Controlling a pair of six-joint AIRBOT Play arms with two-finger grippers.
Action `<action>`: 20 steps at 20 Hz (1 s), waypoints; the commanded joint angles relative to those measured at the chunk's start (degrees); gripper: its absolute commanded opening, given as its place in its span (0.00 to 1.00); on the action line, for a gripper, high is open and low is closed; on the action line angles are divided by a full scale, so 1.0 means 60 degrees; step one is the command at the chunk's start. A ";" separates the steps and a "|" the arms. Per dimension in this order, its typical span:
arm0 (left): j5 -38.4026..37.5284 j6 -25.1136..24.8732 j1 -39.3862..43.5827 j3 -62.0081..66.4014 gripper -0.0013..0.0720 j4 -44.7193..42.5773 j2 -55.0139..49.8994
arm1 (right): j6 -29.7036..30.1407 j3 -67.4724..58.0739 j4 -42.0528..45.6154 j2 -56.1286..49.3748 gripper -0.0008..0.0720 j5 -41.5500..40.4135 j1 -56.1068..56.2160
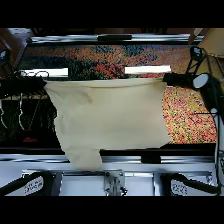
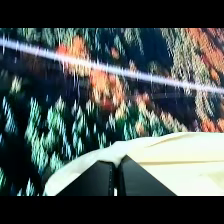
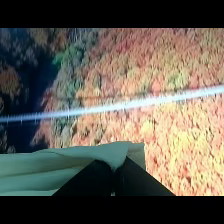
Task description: Fold the shirts.
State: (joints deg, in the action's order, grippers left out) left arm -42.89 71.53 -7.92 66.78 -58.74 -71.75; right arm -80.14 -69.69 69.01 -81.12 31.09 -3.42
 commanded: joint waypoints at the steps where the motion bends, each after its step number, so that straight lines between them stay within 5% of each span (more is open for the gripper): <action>1: 0.2579 0.0189 0.0772 0.0732 0.06 0.0168 -0.2142 | -0.0120 0.0069 -0.0459 -0.1402 0.10 -0.3370 0.0426; 5: 0.1843 0.0477 0.0900 0.0933 0.06 0.0138 -0.3140 | -0.0386 0.0069 -0.0324 -0.1956 0.10 -0.2390 0.0375; 7: -0.0353 -0.0528 0.0758 0.1060 0.06 -0.0379 -0.2932 | -0.0262 0.0069 0.0135 -0.1617 0.10 -0.0867 0.0229; 11: -0.4244 -0.0055 0.0448 0.1089 0.06 -0.0863 -0.2685 | -0.0284 0.0069 0.0856 -0.0994 0.10 0.3646 -0.0346; 14: -0.4605 0.0251 0.0488 0.0557 0.06 -0.0860 -0.2696 | -0.0415 0.0087 0.1231 -0.1100 0.10 0.5147 -0.0623; 20: -0.4532 0.0379 0.0412 -0.0095 0.06 -0.0892 -0.2820 | -0.0667 0.0091 0.1166 -0.1275 0.10 0.5104 -0.0474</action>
State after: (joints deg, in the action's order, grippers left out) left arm -68.58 72.95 -5.32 67.42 -63.92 -88.23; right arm -83.05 -69.17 75.66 -88.38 59.29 -6.33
